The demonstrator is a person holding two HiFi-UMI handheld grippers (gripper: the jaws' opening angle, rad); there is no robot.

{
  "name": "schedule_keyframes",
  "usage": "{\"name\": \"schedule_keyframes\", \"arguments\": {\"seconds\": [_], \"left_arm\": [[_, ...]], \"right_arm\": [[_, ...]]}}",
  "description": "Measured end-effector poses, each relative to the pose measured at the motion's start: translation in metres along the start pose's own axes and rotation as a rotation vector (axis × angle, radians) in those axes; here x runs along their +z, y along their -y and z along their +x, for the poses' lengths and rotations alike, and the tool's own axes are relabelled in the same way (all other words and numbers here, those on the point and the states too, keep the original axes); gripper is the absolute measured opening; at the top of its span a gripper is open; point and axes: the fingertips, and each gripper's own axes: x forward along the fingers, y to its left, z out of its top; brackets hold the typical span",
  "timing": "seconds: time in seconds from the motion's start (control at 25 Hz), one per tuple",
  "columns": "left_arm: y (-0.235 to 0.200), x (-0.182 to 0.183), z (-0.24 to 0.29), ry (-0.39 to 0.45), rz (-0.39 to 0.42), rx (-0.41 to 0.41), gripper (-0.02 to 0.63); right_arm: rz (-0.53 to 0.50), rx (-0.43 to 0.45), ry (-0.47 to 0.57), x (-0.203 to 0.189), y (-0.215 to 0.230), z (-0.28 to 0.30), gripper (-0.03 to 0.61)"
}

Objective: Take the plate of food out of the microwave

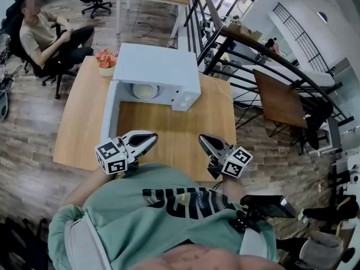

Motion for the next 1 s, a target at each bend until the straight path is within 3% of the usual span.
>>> {"name": "schedule_keyframes", "arguments": {"seconds": [0.12,0.24,0.44,0.68,1.0], "left_arm": [[-0.021,0.003,0.026,0.048,0.027,0.151,0.003],[-0.037,-0.019,0.037,0.074,-0.011,0.273,0.003],[-0.042,-0.059,0.036,0.031,-0.048,0.44,0.003],[-0.057,-0.081,0.025,-0.01,-0.058,0.485,0.003],[-0.07,-0.099,0.008,-0.044,-0.111,0.442,0.003]], "right_arm": [[-0.008,0.132,-0.037,0.005,0.047,0.014,0.006],[-0.029,0.237,-0.065,0.003,0.076,0.026,0.006],[0.037,0.338,-0.075,-0.019,0.094,0.055,0.006],[0.16,0.391,-0.126,-0.069,0.099,0.103,0.006],[0.384,0.371,-0.151,-0.101,0.097,0.161,0.006]]}}
